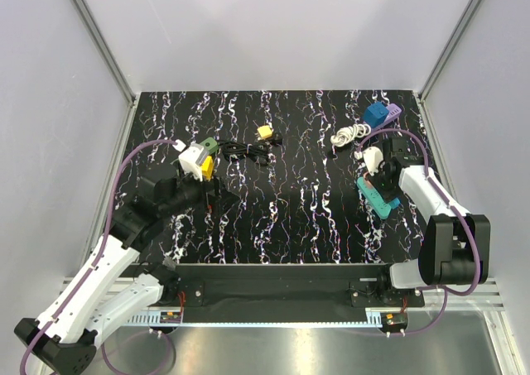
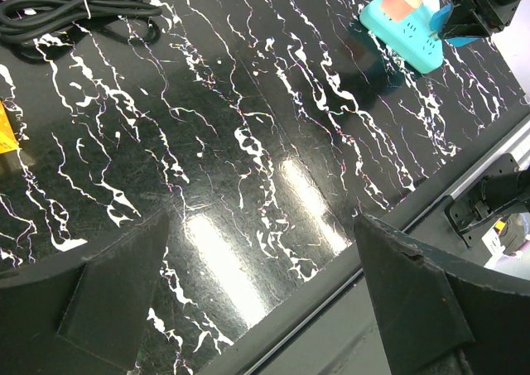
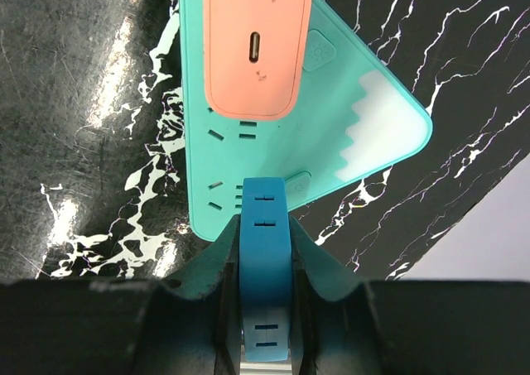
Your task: Insert the plug
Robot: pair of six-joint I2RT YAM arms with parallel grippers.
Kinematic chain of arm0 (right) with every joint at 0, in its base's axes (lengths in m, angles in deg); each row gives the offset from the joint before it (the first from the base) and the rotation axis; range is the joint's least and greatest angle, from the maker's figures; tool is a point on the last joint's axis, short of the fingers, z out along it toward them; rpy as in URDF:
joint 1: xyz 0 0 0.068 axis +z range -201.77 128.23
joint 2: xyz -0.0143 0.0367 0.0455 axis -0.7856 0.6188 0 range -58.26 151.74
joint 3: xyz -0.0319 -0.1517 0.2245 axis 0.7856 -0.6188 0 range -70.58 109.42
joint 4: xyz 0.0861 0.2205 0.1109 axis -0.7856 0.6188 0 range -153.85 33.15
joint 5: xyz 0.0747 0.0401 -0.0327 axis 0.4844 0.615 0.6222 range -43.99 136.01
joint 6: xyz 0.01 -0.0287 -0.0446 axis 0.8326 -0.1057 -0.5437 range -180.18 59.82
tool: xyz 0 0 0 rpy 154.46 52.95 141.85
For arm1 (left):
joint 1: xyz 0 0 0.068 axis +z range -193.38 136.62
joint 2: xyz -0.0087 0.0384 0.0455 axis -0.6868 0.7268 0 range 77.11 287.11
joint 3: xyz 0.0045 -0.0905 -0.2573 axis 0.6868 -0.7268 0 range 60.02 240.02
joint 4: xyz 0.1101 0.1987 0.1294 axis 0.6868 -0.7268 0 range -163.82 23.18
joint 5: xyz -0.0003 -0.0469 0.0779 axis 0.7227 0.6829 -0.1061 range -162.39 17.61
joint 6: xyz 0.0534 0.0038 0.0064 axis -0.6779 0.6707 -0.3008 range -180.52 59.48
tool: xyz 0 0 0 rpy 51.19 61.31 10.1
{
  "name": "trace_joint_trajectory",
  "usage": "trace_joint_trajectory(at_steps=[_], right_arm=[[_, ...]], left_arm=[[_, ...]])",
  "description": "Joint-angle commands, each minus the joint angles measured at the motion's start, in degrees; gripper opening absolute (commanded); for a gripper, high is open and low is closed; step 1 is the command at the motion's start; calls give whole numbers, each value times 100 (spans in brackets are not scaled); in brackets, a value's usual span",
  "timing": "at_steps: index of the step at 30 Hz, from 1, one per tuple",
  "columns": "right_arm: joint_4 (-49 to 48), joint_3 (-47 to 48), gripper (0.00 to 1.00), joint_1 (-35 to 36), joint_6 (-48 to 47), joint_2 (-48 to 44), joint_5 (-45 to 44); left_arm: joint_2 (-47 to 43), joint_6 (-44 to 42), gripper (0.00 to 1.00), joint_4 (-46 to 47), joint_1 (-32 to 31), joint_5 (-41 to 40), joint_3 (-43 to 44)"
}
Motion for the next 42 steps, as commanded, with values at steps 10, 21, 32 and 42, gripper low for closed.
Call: trace_joint_trajectory(at_steps=[10,21,32,42], right_arm=[[98,119,0,-23,302,-33,302],[265,75,0,-23,319,-95,91],[-578,-496,0,-199,249,-112,178],[-799,-725,0,-269,319,-77,1363]], left_arm=[[-95,-78,99,123,-81,-141,9],[-122,-78,99,131,-98,-150,9],[-183,-87,99,114,-160,-237,9],[-403,-113,99,70,-204,-527,27]])
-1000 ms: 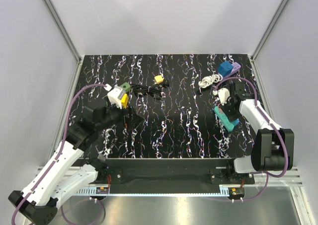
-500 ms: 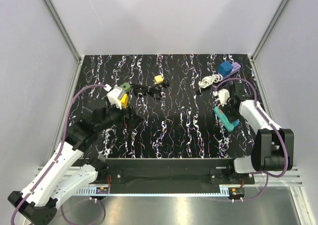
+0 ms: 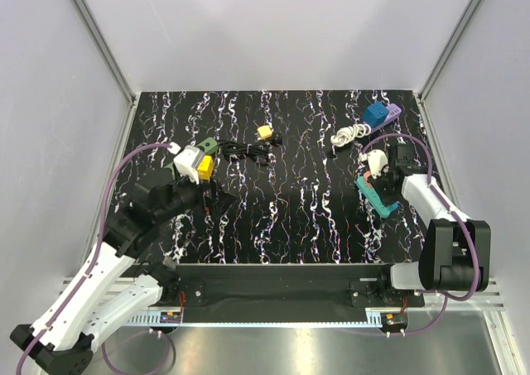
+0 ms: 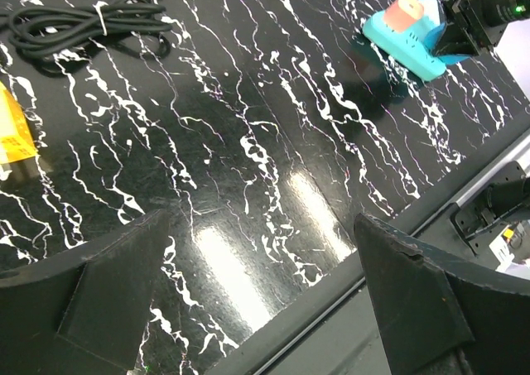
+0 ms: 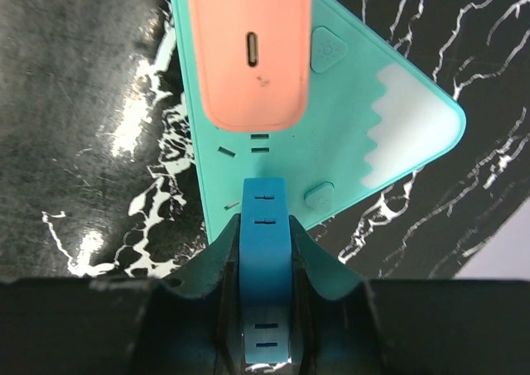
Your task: Insert the plug
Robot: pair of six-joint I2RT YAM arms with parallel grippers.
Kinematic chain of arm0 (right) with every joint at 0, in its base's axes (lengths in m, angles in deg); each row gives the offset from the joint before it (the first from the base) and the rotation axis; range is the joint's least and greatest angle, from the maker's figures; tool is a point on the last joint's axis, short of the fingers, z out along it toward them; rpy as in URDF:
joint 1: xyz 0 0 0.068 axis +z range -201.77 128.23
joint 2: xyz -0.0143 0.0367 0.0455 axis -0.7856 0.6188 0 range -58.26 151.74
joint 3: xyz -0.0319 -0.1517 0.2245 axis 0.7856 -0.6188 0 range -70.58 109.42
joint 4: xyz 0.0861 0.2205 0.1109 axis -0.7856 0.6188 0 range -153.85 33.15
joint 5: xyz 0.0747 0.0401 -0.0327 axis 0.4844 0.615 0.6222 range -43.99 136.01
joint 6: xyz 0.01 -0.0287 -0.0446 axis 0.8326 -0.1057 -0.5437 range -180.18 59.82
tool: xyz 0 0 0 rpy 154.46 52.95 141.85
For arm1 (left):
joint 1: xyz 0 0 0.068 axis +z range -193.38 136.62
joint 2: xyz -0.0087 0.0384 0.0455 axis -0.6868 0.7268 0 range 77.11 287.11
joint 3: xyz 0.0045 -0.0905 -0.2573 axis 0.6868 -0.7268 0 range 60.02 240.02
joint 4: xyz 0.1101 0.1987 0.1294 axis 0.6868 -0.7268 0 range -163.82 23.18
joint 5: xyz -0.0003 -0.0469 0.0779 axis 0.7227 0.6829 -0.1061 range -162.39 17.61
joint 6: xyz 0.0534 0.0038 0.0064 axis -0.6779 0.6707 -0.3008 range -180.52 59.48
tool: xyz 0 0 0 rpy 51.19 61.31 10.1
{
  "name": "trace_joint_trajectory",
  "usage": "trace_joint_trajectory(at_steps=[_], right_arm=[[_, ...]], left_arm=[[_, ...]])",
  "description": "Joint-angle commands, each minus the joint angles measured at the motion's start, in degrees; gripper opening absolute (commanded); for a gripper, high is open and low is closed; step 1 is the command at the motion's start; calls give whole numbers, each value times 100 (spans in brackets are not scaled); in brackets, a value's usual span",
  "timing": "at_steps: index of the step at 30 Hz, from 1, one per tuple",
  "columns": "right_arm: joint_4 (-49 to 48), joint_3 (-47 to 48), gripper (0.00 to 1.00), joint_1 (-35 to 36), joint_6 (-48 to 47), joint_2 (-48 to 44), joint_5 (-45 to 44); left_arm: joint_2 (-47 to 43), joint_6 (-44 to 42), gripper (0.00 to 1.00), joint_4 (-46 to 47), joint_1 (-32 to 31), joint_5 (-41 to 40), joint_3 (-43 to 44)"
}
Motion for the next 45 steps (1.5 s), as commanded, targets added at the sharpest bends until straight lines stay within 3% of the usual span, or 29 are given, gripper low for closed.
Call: trace_joint_trajectory(at_steps=[1,23,25,34,37,38,45], right_arm=[[-56,-132,0,-26,140,200,1135],[-460,-361,0,9,158,473,425],[-460,-317,15,9,219,395,224],[40,307,50,0,351,-150,-278],[513,649,78,9,378,-369,-78],[620,815,97,9,369,-440,-24],[1359,1607,100,9,755,-1432,291]], left_arm=[[-101,-91,99,120,-27,-191,27],[-101,-109,99,103,-62,-244,62],[-101,-109,99,94,-62,-235,53],[-75,-91,99,94,-62,-331,44],[-40,-74,99,94,-62,-314,27],[-31,-65,99,94,-62,-331,27],[-31,-21,99,103,-62,-498,88]])
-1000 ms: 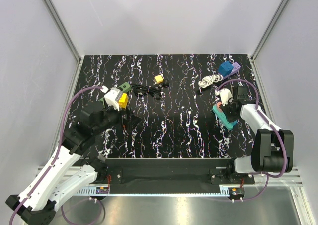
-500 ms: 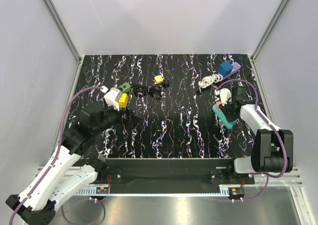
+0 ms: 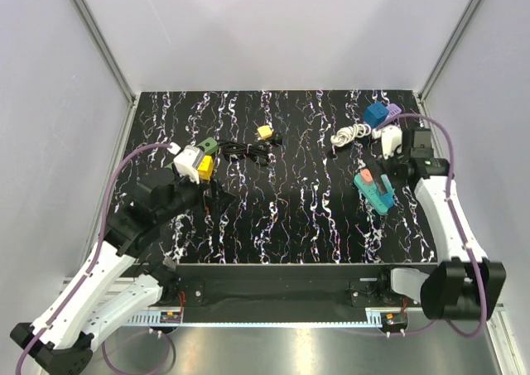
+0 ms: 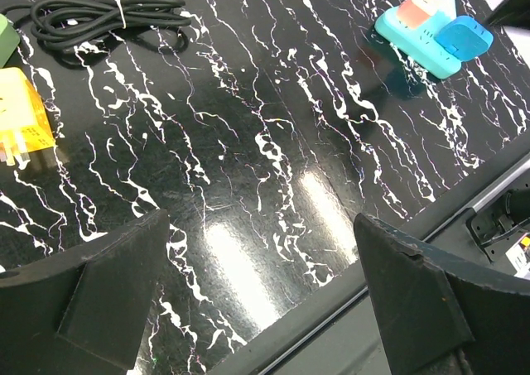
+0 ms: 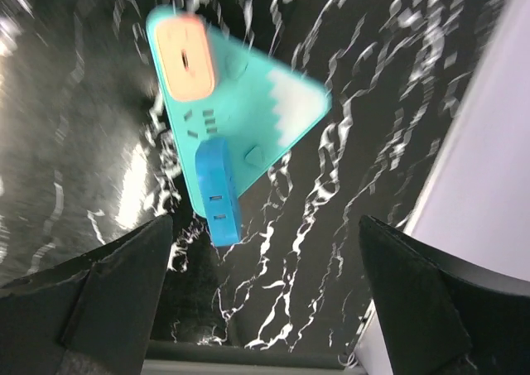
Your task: Insert the plug
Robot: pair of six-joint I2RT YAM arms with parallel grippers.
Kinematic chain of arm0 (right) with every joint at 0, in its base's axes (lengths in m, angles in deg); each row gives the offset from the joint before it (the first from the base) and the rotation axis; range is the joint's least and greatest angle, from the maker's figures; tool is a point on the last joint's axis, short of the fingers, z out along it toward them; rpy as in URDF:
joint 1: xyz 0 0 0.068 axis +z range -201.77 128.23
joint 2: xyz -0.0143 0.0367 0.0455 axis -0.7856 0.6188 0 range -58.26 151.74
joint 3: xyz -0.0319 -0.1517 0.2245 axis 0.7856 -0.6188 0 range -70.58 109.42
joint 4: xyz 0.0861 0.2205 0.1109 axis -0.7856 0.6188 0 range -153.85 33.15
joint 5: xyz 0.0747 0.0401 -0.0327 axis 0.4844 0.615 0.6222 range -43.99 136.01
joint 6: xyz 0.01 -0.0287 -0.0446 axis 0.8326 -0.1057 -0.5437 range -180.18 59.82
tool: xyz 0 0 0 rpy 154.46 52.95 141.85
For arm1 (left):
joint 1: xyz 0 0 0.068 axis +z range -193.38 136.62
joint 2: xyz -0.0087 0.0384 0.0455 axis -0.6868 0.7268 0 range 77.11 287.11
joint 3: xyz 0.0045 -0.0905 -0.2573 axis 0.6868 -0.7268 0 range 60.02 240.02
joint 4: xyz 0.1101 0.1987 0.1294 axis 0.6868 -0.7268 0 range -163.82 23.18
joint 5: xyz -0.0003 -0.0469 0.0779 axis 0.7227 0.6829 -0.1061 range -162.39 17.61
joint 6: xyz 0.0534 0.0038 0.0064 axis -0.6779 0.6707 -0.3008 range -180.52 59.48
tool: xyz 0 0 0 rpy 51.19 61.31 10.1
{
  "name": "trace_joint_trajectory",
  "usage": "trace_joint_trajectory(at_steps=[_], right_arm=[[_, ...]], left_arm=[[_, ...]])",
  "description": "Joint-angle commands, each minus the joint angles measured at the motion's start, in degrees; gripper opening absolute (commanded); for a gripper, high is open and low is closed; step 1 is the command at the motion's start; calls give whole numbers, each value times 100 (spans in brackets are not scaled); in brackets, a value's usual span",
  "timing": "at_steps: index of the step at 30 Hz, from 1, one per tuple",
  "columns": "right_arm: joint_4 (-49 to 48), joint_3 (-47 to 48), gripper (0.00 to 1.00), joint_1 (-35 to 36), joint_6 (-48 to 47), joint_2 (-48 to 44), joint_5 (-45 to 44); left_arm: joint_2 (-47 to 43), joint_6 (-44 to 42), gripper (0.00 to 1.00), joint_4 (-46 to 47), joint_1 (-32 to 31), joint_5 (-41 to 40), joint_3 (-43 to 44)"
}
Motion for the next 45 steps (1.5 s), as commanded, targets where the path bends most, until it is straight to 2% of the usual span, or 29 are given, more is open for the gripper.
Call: trace_joint_trajectory(at_steps=[1,5,6,8,9,13,16,17,19,24,29,35,41,45], right_arm=[[426,659,100,7,542,-612,343],[-126,1449,100,7,1886,-955,571],[-458,1547,100,7,2734,-1086,746],[-698,1749,100,7,3818,-1157,730],[-725,1828,100,7,4589,-1123,739],[-874,1917,100,7,5516,-728,1080],[-1173,1715,100,120,5835,-289,1125],[-1260,1741,100,147,5819,52,1030],[-1174,1977,100,777,5644,510,555],[-875,3409,90,1561,5292,2301,370],[-1041,4734,86,2229,4888,3709,220],[-1138,6352,75,2573,4360,5520,316],[-1060,7628,73,2951,3473,6830,650],[-691,8490,73,3118,3226,7769,441]], left_arm=[[-68,27,99,234,-25,-262,105],[-112,929,99,217,-25,-973,386],[-103,985,99,199,-25,-905,552],[-77,977,99,190,-25,-834,703],[-51,890,99,216,-25,-460,816],[369,581,99,445,-25,97,984],[896,520,99,192,-25,-191,1265],[1020,520,99,112,-16,-332,1379],[1266,598,99,-11,-16,-745,1459],[1601,809,99,-248,2,-1316,1704],[1743,749,99,-408,37,-1327,1644],[1593,555,99,-434,46,-1528,1565],[1479,599,99,-513,46,-1432,1547],[1277,651,99,-443,46,-1440,1363]])
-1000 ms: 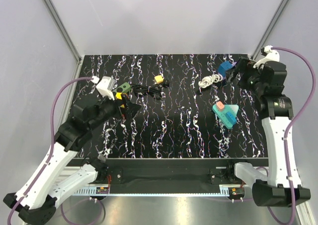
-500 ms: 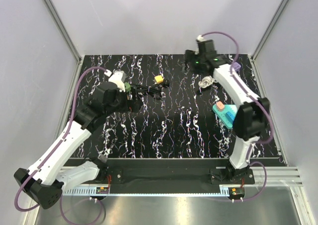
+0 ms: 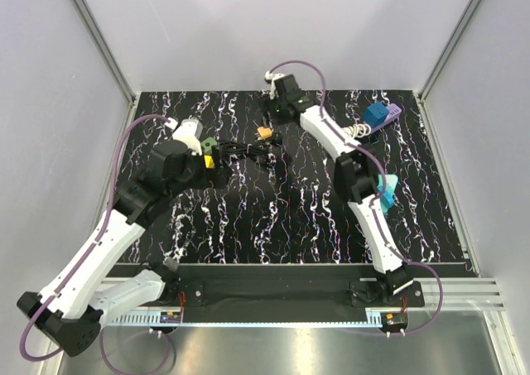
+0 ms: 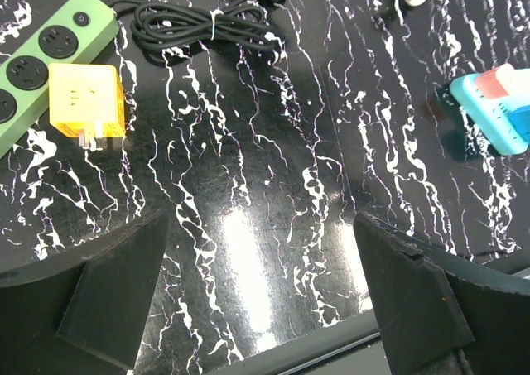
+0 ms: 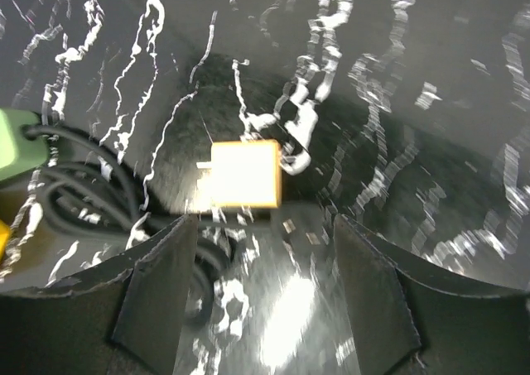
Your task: Insert the plug
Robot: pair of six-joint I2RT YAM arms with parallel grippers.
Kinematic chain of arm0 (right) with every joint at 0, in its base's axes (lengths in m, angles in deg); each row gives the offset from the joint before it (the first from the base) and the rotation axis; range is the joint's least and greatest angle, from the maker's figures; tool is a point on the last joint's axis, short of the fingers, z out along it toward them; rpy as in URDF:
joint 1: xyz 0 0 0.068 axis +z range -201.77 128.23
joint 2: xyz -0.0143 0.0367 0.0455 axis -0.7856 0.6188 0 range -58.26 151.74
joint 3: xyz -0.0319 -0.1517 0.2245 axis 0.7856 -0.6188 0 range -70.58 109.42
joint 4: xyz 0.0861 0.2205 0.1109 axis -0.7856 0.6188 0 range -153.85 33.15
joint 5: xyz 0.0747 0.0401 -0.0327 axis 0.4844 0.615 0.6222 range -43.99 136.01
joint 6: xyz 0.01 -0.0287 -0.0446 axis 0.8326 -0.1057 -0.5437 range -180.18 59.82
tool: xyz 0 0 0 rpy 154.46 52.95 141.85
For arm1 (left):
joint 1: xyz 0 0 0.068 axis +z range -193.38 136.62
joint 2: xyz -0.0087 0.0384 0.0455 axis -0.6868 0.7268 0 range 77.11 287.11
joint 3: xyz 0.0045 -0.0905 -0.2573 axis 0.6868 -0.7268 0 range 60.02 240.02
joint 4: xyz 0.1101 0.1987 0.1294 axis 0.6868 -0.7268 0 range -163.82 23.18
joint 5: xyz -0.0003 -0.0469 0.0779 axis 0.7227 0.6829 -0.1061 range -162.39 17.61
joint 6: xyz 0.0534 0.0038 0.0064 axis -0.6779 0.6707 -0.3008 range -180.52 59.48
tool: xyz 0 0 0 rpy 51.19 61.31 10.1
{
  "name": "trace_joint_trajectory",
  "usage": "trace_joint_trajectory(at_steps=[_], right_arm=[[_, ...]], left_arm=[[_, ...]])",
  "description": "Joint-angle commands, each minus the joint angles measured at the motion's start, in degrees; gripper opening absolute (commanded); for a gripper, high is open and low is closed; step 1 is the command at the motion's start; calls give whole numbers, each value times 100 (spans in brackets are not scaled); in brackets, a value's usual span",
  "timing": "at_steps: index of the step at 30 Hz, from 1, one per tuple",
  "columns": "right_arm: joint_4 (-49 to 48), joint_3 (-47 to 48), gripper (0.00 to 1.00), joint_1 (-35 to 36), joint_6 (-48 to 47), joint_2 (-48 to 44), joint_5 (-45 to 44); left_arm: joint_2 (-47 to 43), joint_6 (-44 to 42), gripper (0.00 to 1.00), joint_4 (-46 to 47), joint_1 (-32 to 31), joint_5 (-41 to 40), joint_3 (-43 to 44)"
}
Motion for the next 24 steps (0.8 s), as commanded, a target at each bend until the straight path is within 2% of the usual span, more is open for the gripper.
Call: trace_joint_trajectory(at_steps=[1,9,18,20,21,23,24], right_arm=[[258,764,73,215,-512,517,-146],[189,1152,66,268,-547,1212,-470],[-22,1178,60,268,-776,1415,-384],[-84,1196,54,260,-776,1450,-244],[-93,1196,46,268,-802,1459,-182],[-110,1240,34,268,-855,1450,-138],[-110,1257,24,260,-864,1441,-138]], left_arm=[[-260,-7,99,174,22,-120,-65],[-462,-103,99,174,31,-252,-56],[-348,-33,99,183,30,-261,-21],[-331,-7,99,183,31,-243,-3],[-322,11,99,174,22,-252,-3],[-287,46,99,174,39,-226,32],[-269,55,99,148,31,-208,41]])
